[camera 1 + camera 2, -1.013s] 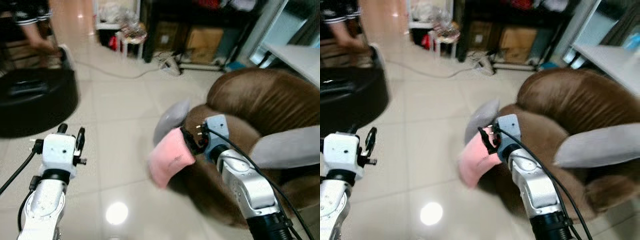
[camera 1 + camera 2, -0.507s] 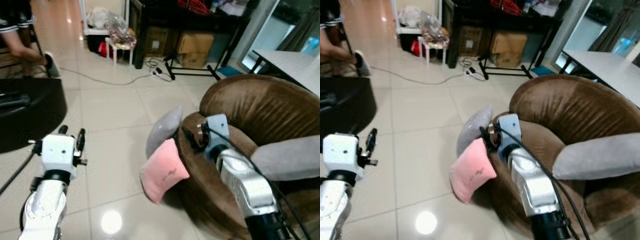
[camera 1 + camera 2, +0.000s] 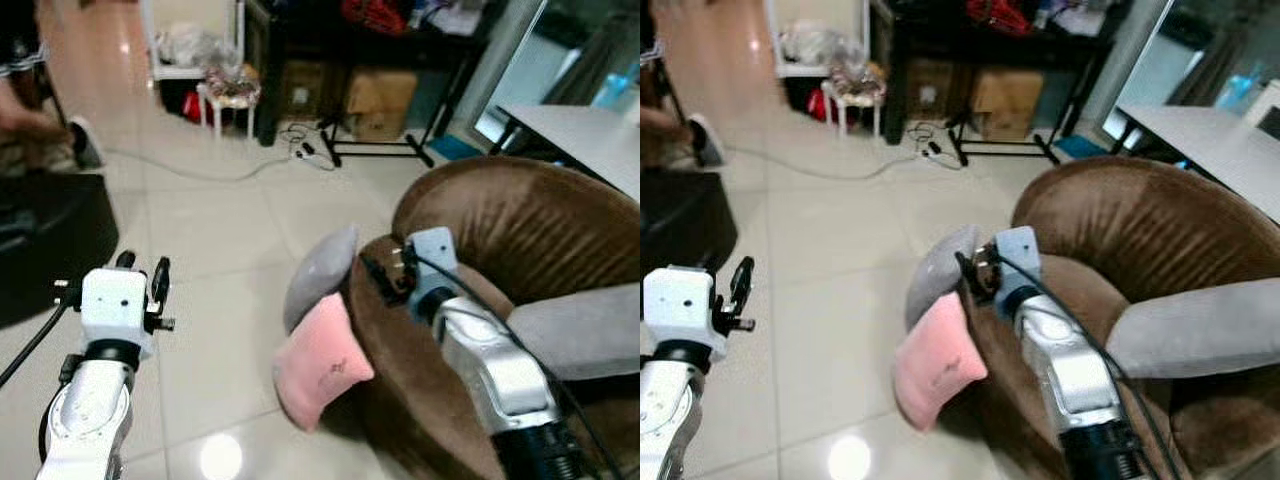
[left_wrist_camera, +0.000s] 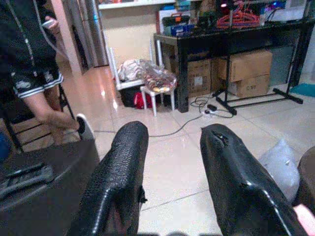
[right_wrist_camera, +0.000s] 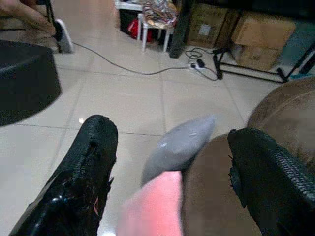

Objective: Move the pillow to the sofa from floor

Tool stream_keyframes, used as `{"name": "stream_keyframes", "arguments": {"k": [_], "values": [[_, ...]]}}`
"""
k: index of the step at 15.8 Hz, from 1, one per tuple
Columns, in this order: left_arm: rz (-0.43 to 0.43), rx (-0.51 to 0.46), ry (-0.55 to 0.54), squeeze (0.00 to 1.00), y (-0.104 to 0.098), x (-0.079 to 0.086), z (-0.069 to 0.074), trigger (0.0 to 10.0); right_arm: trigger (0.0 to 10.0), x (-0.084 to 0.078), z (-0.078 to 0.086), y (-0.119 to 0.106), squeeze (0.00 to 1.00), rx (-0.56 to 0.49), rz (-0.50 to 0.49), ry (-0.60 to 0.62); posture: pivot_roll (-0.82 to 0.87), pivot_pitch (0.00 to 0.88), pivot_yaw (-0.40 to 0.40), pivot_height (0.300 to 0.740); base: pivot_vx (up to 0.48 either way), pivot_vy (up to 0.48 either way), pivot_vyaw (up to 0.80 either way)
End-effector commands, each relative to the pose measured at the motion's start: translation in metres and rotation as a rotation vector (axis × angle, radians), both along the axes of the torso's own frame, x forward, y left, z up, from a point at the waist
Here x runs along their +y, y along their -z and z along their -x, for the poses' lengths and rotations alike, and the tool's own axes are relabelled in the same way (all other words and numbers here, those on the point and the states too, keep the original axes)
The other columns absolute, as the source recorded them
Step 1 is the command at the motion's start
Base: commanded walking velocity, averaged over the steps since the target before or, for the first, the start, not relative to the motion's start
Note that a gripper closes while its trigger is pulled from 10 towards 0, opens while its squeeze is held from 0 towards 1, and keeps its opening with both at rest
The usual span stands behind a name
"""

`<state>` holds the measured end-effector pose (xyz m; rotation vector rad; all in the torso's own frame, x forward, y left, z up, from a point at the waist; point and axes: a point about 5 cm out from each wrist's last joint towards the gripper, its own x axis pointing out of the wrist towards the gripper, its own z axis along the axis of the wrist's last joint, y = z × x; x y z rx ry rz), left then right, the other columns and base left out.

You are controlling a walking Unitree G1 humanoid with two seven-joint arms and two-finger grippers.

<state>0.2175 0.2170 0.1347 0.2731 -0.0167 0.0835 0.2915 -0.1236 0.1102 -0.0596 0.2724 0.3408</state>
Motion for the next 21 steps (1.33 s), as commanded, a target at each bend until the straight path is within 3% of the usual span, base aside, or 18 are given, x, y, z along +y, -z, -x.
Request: {"name": "stream_keyframes", "arguments": {"k": [1,9,17,21], "values": [[0.016,-0.001,0.023,0.00,0.000,-0.008,-0.001,10.0,10.0,-0.010,0.001,0.000,0.00,-0.003,0.025,0.014,0.06,0.000,-0.156,0.740,0.311,0.000,0.00],[-0.007,0.002,0.000,0.00,-0.002,0.003,0.001,10.0,10.0,-0.012,0.002,0.004,0.00,0.007,0.015,0.005,0.06,0.000,-0.147,0.740,0.309,0.000,0.00],[-0.004,0.009,0.011,0.00,0.000,0.000,0.000,10.0,10.0,-0.011,0.005,0.006,0.00,0.011,0.042,-0.074,0.06,0.000,-0.146,0.740,0.296,0.000,0.80],[-0.003,0.011,0.005,0.00,0.001,0.001,0.001,10.0,10.0,-0.014,0.003,0.007,0.00,0.016,0.034,-0.052,0.06,0.000,-0.149,0.740,0.282,0.000,0.00]]}}
